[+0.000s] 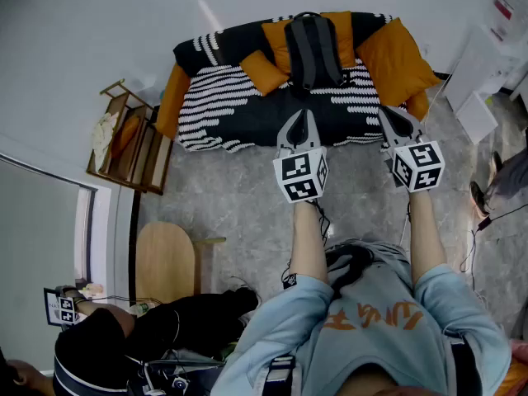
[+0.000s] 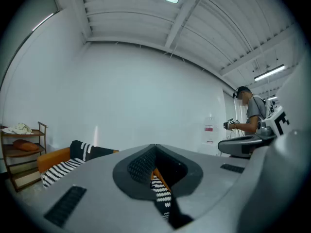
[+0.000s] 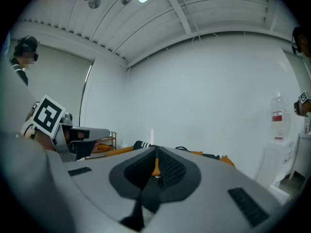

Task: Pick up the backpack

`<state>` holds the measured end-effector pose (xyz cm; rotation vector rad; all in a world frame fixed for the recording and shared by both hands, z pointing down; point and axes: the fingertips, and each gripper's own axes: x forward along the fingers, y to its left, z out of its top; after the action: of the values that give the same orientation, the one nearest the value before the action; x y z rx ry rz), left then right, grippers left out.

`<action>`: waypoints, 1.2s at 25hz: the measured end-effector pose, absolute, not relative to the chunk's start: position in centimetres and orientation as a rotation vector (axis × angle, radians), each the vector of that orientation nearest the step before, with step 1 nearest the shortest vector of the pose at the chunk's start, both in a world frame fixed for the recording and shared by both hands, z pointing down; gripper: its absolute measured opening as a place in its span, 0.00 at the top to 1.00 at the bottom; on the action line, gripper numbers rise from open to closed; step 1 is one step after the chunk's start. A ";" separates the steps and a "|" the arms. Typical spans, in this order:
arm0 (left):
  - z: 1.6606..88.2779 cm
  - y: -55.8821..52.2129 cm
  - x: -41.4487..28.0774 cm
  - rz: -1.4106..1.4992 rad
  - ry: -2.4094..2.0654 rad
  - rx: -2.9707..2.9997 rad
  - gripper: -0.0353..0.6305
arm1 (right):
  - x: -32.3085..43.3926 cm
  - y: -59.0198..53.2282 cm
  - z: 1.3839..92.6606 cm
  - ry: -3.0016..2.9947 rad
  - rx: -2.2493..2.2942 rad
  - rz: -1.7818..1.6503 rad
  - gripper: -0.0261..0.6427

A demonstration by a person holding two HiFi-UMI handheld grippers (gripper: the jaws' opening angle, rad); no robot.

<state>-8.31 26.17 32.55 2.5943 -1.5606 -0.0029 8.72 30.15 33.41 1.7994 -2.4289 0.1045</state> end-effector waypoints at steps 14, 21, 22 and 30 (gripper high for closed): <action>31.7 22.7 -9.7 -0.066 -1.539 2.566 0.91 | 8.0 26.8 32.8 -2.369 1.749 0.086 0.91; 32.9 22.3 -11.2 -0.102 -1.559 2.528 0.91 | 7.4 25.6 33.9 -2.350 1.679 0.099 0.91; 32.9 22.0 -11.6 -0.115 -1.572 2.514 0.91 | 7.3 25.3 33.8 -2.356 1.664 0.091 0.91; 32.3 17.7 -12.3 -0.223 -1.577 2.514 0.91 | 8.1 20.4 32.8 -2.432 1.659 0.053 0.91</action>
<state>-12.29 17.65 32.33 2.5137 -1.5775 -0.2228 8.10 20.43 32.85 1.6595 -2.4320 0.0533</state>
